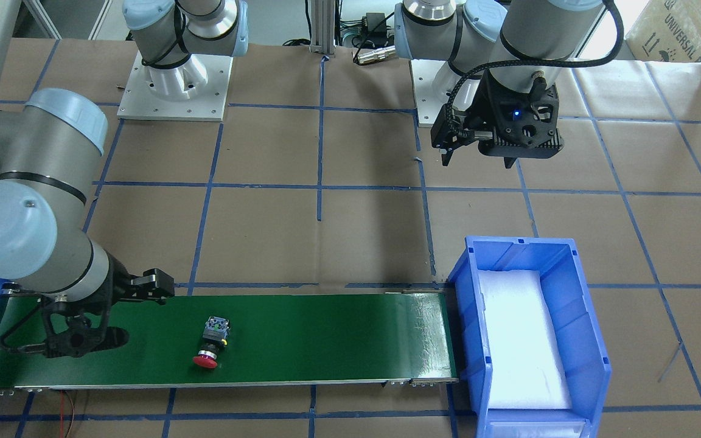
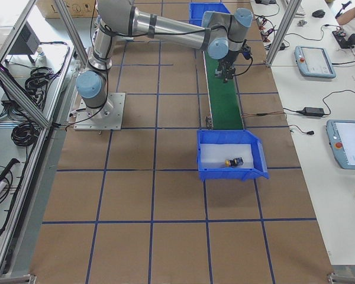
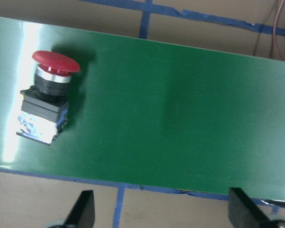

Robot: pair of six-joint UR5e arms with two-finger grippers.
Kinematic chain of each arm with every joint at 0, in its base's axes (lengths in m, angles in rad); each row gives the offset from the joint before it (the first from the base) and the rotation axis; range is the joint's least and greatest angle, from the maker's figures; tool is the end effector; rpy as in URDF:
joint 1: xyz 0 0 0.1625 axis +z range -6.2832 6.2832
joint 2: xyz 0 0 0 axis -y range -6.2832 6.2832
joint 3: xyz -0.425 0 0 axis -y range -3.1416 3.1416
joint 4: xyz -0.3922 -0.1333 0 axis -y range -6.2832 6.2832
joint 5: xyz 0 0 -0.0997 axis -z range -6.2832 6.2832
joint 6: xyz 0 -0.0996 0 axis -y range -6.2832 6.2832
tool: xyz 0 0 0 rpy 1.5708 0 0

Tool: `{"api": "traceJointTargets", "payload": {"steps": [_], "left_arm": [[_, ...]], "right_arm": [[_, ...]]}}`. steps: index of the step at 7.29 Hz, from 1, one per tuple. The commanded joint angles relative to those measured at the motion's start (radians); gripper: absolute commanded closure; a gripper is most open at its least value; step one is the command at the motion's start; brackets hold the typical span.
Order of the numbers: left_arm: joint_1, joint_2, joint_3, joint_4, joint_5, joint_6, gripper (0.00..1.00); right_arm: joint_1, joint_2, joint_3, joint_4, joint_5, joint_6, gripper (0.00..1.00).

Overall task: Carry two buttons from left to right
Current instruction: 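Move the right gripper back over the red-capped button on the conveyor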

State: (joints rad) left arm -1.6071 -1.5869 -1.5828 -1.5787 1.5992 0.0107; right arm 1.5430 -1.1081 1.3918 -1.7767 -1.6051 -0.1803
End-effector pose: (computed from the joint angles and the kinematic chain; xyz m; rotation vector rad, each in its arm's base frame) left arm -0.1483 -0.4899 0.4733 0.0739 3.1114 0.0555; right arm 0.1115 -0.6612 0.3260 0.2392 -3.1038 -0.1260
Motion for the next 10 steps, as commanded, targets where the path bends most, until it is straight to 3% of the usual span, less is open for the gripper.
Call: {"api": "traceJointTargets", "payload": {"steps": [1, 4, 6, 10], "left_arm": [[-0.002, 0.002, 0.0, -0.001, -0.001, 0.0, 0.0], [-0.001, 0.002, 0.0, -0.003, 0.002, 0.002, 0.0], [-0.002, 0.005, 0.0, -0.006, 0.002, 0.002, 0.0], [-0.002, 0.005, -0.002, -0.009, 0.002, 0.002, 0.0]], "right_arm": [[0.06, -0.01, 0.049, -0.125, 0.004, 0.117, 0.02], [0.063, 0.008, 0.046, -0.136, 0.024, 0.162, 0.02], [0.063, 0.056, 0.053, -0.203, 0.021, 0.165, 0.01], [0.068, 0.082, 0.05, -0.199, 0.022, 0.214, 0.01]]}}
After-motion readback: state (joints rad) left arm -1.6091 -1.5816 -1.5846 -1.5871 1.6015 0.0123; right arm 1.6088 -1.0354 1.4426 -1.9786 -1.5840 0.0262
